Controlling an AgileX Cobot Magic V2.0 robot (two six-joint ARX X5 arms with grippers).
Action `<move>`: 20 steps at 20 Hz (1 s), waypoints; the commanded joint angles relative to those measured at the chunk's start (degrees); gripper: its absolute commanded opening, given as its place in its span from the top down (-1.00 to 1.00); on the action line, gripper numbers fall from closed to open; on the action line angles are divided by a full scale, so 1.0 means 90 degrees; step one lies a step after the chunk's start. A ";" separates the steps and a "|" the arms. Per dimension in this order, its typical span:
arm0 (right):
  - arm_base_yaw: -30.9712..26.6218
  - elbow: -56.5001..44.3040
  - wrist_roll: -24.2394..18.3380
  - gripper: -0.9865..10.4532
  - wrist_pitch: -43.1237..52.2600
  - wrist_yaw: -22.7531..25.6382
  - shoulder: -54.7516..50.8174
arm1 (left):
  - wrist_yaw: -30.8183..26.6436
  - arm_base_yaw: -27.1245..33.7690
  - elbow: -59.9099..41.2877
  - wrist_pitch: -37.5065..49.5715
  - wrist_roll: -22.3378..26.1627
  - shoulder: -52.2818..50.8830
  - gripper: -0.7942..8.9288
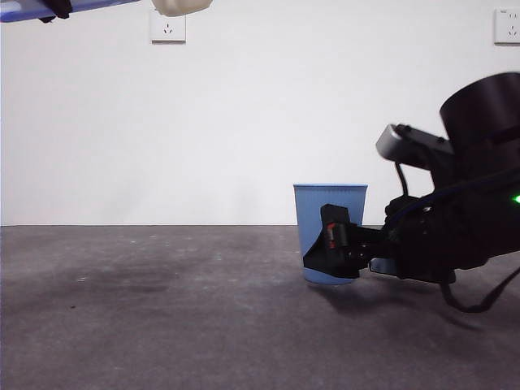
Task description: Pick up the cup brush,pick up the cup,insert the brush into the cup,clean the cup,put the cup brush back,put the cup back to the fixed position on the table
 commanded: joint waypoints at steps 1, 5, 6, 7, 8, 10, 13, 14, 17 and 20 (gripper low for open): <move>0.0010 0.0301 -0.0066 -0.12 0.0134 0.0010 0.0228 | 0.0000 -0.0007 -0.0046 0.0041 0.0002 -0.0022 0.85; 0.0005 0.0702 -0.0104 -0.11 0.0131 0.0017 0.0386 | 0.0000 -0.0007 -0.0046 0.0041 0.0005 -0.0022 0.85; 0.0005 0.0765 -0.0107 -0.10 0.0129 0.0034 0.0391 | 0.0000 -0.0007 -0.0046 0.0041 0.0005 -0.0022 0.85; 0.0007 0.0840 -0.0104 -0.05 0.0129 0.0044 0.0396 | 0.0000 -0.0007 -0.0046 0.0041 0.0005 -0.0022 0.85; 0.0002 0.0889 -0.0104 0.07 0.0121 0.0044 0.0396 | 0.0000 -0.0007 -0.0046 0.0041 0.0005 -0.0022 0.85; -0.0005 0.0942 -0.0104 0.25 0.0102 0.0063 0.0396 | 0.0000 -0.0007 -0.0046 0.0041 0.0005 -0.0022 0.85; -0.0005 0.0952 -0.0107 0.50 -0.0068 0.0063 0.0398 | 0.0000 -0.0007 -0.0046 0.0041 0.0005 -0.0022 0.85; -0.0005 0.0952 -0.0107 0.56 -0.0068 0.0063 0.0398 | 0.0000 -0.0007 -0.0046 0.0039 0.0005 -0.0022 0.85; -0.0002 0.0952 -0.0177 0.86 -0.0046 0.0032 0.0398 | -0.0002 -0.0007 -0.0046 -0.0046 0.0019 -0.0022 0.85; 0.0066 0.0950 -0.0187 0.86 -0.0245 0.0007 0.0226 | -0.0015 -0.0005 -0.0046 -0.0330 0.0359 -0.0019 0.85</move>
